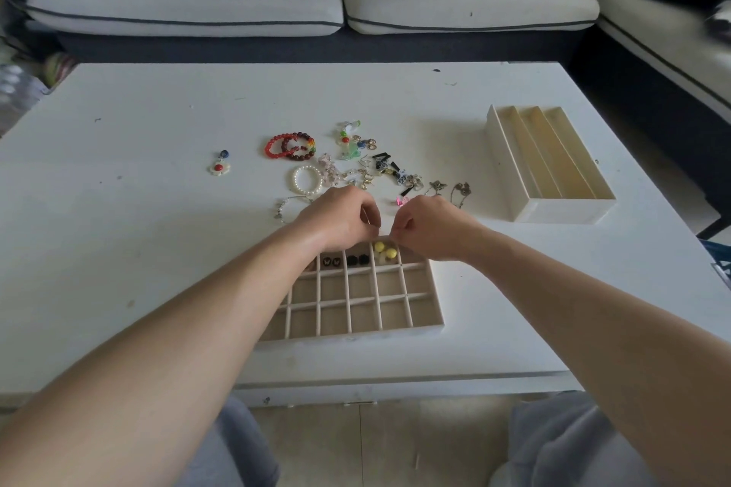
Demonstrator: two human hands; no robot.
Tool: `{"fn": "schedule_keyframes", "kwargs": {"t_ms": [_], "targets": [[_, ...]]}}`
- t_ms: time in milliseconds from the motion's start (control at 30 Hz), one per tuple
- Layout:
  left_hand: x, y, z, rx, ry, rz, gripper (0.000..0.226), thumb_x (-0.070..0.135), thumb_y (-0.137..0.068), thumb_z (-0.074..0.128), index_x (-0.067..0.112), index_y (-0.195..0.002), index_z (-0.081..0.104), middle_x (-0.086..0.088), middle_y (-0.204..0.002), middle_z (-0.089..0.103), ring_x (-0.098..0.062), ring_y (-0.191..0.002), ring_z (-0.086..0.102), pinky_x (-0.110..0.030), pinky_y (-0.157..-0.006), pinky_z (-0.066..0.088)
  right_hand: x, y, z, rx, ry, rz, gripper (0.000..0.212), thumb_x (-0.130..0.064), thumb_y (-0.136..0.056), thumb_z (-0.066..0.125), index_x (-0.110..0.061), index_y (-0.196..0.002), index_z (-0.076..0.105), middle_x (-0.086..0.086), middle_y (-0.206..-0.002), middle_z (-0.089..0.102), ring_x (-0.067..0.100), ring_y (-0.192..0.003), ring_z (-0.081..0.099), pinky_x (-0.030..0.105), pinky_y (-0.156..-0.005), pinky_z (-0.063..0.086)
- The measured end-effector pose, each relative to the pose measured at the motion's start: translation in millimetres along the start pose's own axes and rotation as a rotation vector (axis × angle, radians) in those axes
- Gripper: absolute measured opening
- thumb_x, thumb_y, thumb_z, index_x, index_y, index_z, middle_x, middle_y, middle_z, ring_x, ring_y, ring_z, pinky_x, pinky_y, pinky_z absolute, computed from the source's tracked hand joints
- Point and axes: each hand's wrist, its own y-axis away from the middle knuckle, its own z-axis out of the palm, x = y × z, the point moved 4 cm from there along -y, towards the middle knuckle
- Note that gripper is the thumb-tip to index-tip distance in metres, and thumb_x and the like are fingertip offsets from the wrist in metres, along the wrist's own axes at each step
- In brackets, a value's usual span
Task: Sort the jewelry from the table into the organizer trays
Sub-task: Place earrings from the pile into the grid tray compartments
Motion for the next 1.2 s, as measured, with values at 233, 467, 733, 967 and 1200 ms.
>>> {"fn": "schedule_keyframes", "kwargs": {"t_ms": [233,467,733,967,1200], "targets": [[1.2,-1.4,6.6,-0.049,-0.008,-0.074,0.026,0.048,-0.074,0.086,0.031,-0.083,0.069,0.011,-0.088,0.068,-0.013,-0.084,0.066,-0.036,-0.08,0.057,-0.5,1.0,2.1,-0.02,0.021,-0.001,0.014,-0.04,-0.085,0.07,-0.03,-0.093,0.076,-0.008,-0.092,0.072,0.016,-0.088,0.066,0.031,-0.073,0.056],[6.0,-6.1,1.4,-0.15,-0.017,-0.043,0.017,0.033,-0.079,0.084,0.027,-0.087,0.071,0.01,-0.09,0.067,-0.012,-0.086,0.064,-0.027,-0.069,0.046,9.2,-5.1,-5.9,-0.019,-0.119,0.02,0.022,-0.042,-0.084,0.076,-0.021,-0.078,0.076,-0.001,-0.083,0.072,0.013,-0.075,0.063,0.034,-0.073,0.055],[-2.4,-30.3,-5.4,0.063,0.1,-0.027,0.009,0.017,-0.091,0.067,0.024,-0.09,0.073,0.012,-0.09,0.071,-0.011,-0.09,0.066,-0.03,-0.083,0.052,58.9,-24.1,-27.4,0.208,-0.24,0.204,0.023,-0.012,-0.092,0.055,-0.022,-0.093,0.076,-0.003,-0.091,0.069,0.02,-0.085,0.064,0.028,-0.071,0.05],[0.9,-47.9,9.0,0.156,0.027,-0.051,0.024,0.011,-0.094,0.064,0.022,-0.115,0.069,0.005,-0.102,0.066,-0.019,-0.094,0.065,-0.035,-0.087,0.054,49.0,-46.2,-11.9,0.204,-0.172,0.152,0.014,-0.033,-0.088,0.073,-0.03,-0.102,0.071,-0.01,-0.085,0.063,0.018,-0.086,0.062,0.031,-0.072,0.05],[7.3,-54.2,21.6,0.13,-0.037,-0.067,0.025,0.03,-0.091,0.068,0.027,-0.116,0.071,0.005,-0.106,0.071,-0.019,-0.096,0.067,-0.037,-0.087,0.055,29.5,-59.7,-2.1,0.225,-0.06,0.159,0.02,-0.035,-0.092,0.069,-0.033,-0.112,0.071,-0.003,-0.116,0.065,0.022,-0.101,0.065,0.032,-0.074,0.05]]}}
